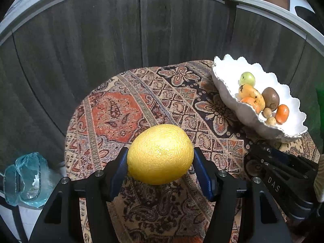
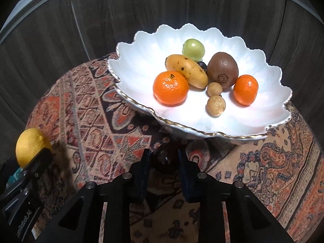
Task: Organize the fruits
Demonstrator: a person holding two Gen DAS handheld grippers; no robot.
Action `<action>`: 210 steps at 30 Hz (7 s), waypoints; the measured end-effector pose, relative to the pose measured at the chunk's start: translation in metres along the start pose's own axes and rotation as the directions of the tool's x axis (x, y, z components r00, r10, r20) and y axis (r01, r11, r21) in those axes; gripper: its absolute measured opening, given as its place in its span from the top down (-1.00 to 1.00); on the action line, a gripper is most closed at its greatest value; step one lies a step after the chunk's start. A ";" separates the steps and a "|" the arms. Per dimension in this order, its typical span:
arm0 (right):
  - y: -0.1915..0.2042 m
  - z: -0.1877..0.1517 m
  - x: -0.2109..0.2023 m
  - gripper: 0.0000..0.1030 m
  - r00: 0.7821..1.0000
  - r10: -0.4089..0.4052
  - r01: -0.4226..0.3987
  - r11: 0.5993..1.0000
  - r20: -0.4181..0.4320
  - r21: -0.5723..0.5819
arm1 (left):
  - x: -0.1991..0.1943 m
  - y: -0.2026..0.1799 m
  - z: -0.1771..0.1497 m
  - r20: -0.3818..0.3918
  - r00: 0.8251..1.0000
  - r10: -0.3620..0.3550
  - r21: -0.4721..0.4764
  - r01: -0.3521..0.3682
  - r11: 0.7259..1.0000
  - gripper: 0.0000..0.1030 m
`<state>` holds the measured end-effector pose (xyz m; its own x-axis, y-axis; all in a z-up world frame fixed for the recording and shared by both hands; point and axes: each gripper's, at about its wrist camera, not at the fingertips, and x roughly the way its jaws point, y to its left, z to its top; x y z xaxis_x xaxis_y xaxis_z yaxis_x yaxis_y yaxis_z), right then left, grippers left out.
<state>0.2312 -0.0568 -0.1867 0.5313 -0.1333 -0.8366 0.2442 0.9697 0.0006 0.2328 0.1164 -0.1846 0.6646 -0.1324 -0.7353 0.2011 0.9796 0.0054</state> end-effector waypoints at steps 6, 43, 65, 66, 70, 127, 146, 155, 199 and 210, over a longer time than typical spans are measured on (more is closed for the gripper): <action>-0.008 0.000 -0.028 0.47 0.999 0.035 -0.034 0.999 0.027 -0.021 | -0.022 -0.012 0.002 0.012 1.000 0.015 0.011 -0.016 1.000 -0.20; -0.141 0.097 -0.076 0.47 0.979 0.108 -0.076 0.979 0.173 -0.187 | -0.022 -0.194 0.073 0.033 0.997 -0.071 0.129 0.067 0.989 -0.20; -0.155 0.118 -0.005 0.46 0.987 0.152 -0.135 0.966 0.059 -0.219 | 0.022 -0.207 0.078 -0.034 0.999 -0.039 0.140 0.043 0.989 -0.21; -0.155 0.118 -0.004 0.46 0.987 0.152 -0.136 0.966 0.057 -0.221 | 0.023 -0.207 0.078 -0.035 0.999 -0.034 0.142 0.039 0.989 -0.22; -0.155 0.118 -0.005 0.29 0.988 0.139 -0.121 0.968 0.066 -0.222 | 0.015 -0.206 0.081 0.015 1.000 0.015 0.157 -0.017 0.988 -0.68; -0.166 0.013 -0.212 -0.79 0.952 0.079 -0.026 0.984 0.295 -0.178 | -0.191 -0.174 0.011 0.154 0.976 0.153 -0.010 -0.153 0.988 -0.99; -0.169 -0.019 -0.247 -0.79 0.949 0.091 -0.046 0.987 0.302 -0.154 | -0.237 -0.164 -0.010 0.209 0.965 0.159 -0.061 -0.150 0.987 -0.99; -0.168 -0.023 -0.252 -0.79 0.946 0.099 -0.055 0.987 0.307 -0.149 | -0.243 -0.161 -0.012 0.218 0.964 0.156 -0.078 -0.142 0.987 -0.99; -0.174 -0.022 -0.247 -0.79 0.948 0.082 -0.048 0.992 0.309 -0.117 | -0.244 -0.160 -0.010 0.212 0.966 0.151 -0.089 -0.134 0.987 -1.00; -0.172 -0.022 -0.248 -0.79 0.947 0.079 -0.046 0.993 0.312 -0.110 | -0.242 -0.160 -0.010 0.197 0.972 0.128 -0.091 -0.112 0.990 -1.00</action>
<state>0.0397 -0.1862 0.0093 0.7751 -0.1138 -0.6215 0.1284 0.9915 -0.0214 0.0325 -0.0063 -0.0139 0.8137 -0.0333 -0.5803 0.0591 0.9979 0.0256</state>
